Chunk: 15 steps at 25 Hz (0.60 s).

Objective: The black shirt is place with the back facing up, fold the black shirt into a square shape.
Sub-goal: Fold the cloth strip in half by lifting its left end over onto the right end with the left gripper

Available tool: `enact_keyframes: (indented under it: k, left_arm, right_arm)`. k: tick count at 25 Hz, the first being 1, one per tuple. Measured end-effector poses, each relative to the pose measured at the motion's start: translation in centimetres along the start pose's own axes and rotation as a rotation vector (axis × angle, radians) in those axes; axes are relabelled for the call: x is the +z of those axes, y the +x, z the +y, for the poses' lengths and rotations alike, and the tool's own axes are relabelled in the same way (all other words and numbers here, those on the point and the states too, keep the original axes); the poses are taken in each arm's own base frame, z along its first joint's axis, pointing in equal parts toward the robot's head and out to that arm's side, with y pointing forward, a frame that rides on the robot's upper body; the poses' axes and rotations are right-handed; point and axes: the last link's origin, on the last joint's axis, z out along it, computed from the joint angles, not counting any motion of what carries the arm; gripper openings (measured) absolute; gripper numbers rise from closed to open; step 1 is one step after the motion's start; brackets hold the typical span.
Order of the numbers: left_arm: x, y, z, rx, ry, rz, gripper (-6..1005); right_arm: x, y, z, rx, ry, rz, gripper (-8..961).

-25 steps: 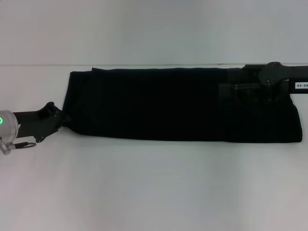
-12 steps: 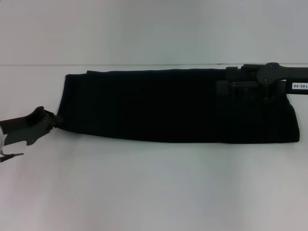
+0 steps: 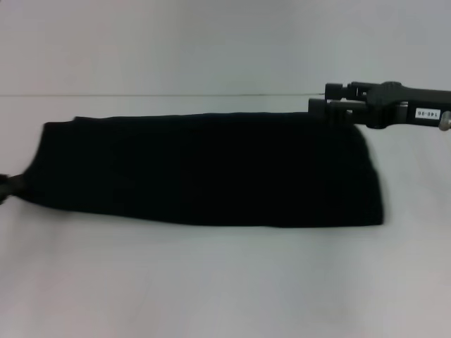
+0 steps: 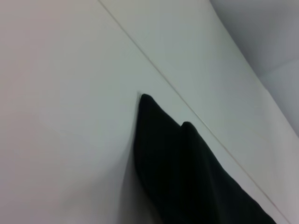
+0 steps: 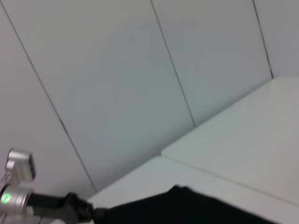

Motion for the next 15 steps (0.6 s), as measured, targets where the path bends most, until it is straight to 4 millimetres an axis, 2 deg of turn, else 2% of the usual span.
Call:
enact_keyframes:
  k: [6, 9, 12, 15]
  left_arm:
    - [-4.3, 1.1, -2.7, -0.013, 0.076, 0.084, 26]
    - [-5.9, 2.0, -2.9, -0.004, 0.083, 0.112, 27]
    - [-6.8, 2.9, -1.7, 0.028, 0.034, 0.096, 30]
    - [-5.8, 3.8, 1.9, 0.092, -0.094, 0.023, 33]
  right_arm:
    - [0.7, -0.4, -0.2, 0.001, 0.023, -0.019, 795]
    - [1.1, -0.4, -0.2, 0.003, 0.024, -0.022, 795]
    - [1.1, -0.3, -0.1, 0.009, 0.025, -0.027, 796]
    - [0.7, 0.1, -0.1, 0.022, 0.024, -0.037, 796]
